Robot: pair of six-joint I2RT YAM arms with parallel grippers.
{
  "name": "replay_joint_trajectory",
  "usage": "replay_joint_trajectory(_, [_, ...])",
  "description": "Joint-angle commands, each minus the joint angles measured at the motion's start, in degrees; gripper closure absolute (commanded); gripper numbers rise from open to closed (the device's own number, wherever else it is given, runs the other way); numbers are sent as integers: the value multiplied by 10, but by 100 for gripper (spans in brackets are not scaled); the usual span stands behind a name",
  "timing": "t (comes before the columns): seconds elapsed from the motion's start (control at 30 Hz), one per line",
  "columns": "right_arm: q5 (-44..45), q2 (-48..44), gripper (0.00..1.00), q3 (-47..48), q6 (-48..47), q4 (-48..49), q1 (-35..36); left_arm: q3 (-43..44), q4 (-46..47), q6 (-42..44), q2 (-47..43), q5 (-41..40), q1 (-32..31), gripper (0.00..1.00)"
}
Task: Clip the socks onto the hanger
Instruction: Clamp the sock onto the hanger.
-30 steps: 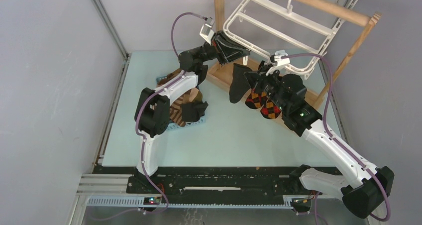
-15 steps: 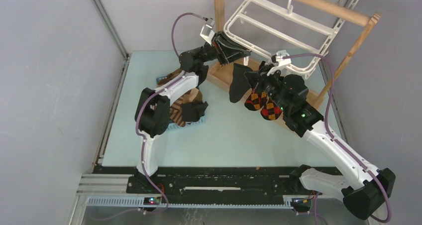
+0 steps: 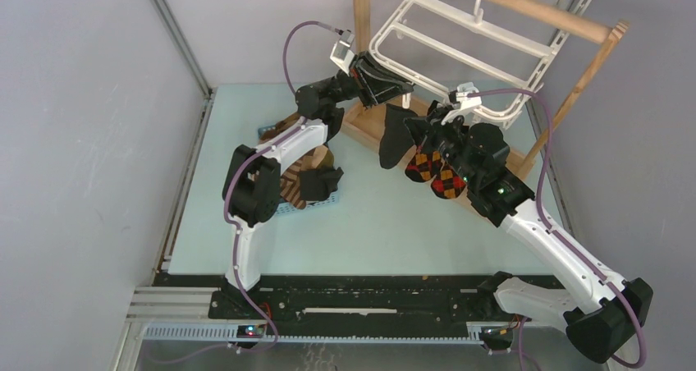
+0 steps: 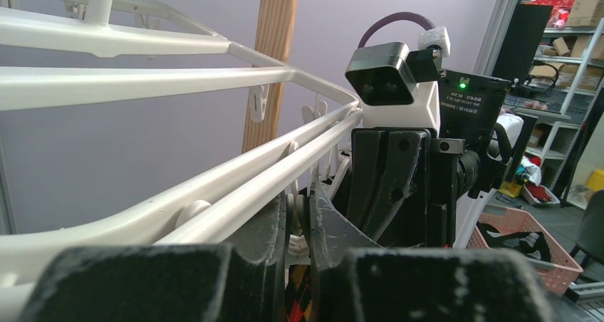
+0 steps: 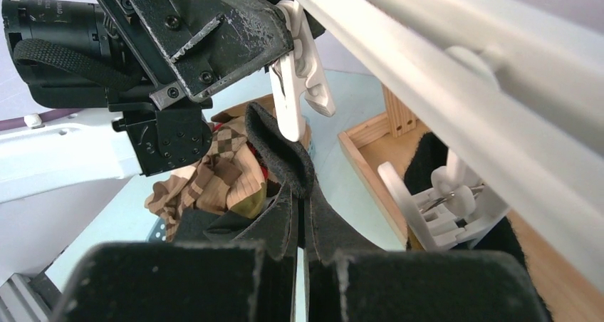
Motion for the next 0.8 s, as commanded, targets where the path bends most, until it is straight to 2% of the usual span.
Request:
replay_joint_trajectory(0.0, [52, -15, 98, 31, -6, 83, -14, -11, 18, -7, -16, 82, -2, 100])
replay_joint_trajectory(0.33, [56, 0, 98, 40, 15, 42, -15, -3, 18, -7, -20, 77, -2, 100])
replay_joint_trajectory(0.77, [56, -17, 98, 33, -3, 55, -13, -9, 18, -1, -24, 81, -2, 100])
